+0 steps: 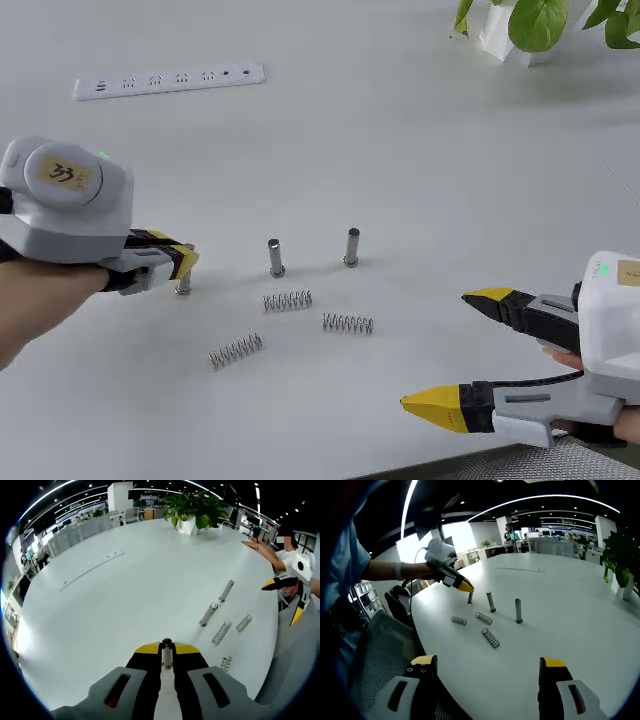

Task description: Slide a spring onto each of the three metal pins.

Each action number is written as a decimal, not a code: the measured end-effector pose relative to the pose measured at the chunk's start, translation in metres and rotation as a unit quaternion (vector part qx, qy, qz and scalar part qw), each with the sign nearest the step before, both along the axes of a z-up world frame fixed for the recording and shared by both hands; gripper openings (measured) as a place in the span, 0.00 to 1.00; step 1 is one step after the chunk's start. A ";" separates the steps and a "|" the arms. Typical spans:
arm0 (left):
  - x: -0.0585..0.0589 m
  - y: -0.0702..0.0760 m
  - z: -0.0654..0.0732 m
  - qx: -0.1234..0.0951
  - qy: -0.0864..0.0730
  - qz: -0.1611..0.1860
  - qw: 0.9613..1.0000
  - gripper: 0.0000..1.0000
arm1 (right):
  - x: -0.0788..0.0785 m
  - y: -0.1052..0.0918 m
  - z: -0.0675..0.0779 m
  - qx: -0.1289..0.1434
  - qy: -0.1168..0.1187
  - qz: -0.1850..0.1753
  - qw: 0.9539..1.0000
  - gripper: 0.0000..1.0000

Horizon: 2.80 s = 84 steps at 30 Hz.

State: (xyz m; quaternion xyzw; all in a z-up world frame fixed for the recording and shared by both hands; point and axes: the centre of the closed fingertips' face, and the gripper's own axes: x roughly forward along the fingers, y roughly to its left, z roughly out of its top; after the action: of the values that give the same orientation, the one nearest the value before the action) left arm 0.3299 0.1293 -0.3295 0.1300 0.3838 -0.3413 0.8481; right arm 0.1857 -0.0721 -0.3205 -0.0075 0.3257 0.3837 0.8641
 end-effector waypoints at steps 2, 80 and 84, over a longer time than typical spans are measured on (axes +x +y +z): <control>0.000 0.000 0.000 0.001 -0.001 -0.001 1.000 0.05 | 0.000 0.000 0.000 0.000 0.000 0.000 1.000 0.82; -0.013 0.009 -0.010 -0.003 -0.013 0.016 1.000 0.34 | -0.003 0.002 0.001 -0.002 0.003 0.006 1.000 0.82; -0.013 0.009 -0.011 -0.005 -0.014 0.016 1.000 0.41 | -0.003 0.001 0.001 -0.003 0.002 0.007 1.000 0.83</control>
State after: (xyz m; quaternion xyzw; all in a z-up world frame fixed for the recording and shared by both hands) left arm 0.3166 0.1381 -0.3400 0.1240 0.3717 -0.3277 0.8597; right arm 0.1830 -0.0706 -0.3198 -0.0113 0.3289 0.3887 0.8606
